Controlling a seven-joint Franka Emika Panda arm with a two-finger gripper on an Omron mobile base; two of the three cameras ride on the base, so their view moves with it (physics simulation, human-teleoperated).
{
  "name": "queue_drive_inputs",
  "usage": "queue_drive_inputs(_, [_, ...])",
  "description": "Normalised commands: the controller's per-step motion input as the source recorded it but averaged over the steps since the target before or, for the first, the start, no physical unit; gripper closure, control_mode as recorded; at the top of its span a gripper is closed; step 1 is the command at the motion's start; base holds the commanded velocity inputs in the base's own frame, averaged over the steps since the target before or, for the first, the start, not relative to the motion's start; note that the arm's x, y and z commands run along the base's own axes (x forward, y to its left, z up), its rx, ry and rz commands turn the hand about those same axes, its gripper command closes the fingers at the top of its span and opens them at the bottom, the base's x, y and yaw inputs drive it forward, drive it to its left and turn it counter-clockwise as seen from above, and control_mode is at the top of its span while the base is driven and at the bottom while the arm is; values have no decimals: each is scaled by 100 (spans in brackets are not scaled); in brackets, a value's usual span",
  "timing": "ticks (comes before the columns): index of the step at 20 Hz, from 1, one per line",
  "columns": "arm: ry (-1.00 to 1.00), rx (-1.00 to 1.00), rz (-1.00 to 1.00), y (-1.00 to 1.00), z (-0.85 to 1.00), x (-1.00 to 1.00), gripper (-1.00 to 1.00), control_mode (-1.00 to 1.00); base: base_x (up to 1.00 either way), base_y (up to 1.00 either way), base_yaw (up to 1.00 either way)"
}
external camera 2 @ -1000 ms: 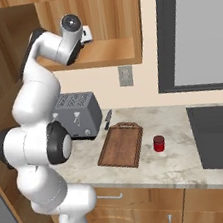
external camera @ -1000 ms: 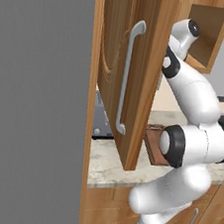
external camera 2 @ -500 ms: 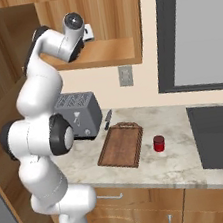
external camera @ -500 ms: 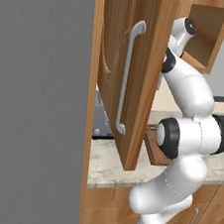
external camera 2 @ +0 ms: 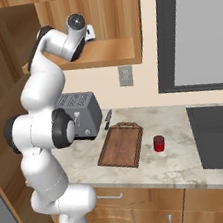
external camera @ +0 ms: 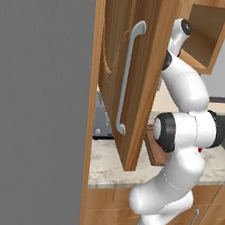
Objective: Pick the bread, place it on the cutting board, pick the jam, place it on the counter, and close the cabinet.
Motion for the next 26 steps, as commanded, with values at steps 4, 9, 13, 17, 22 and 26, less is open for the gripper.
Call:
queue_drive_inputs(4, [0,0,0,1,-13,29,-100,-100,0,0,0])
queue_drive_inputs(9, [0,0,0,2,-2,35,-100,-100,0,0,0])
queue_drive_inputs(13, [0,0,0,1,0,30,-100,-100,0,0,0])
queue_drive_inputs(17, [0,0,0,0,0,22,-100,-100,0,0,0])
queue_drive_inputs(22, [1,0,0,0,0,13,-100,-100,0,0,0])
queue_drive_inputs(26, [5,0,0,6,-4,4,-100,-100,0,0,0])
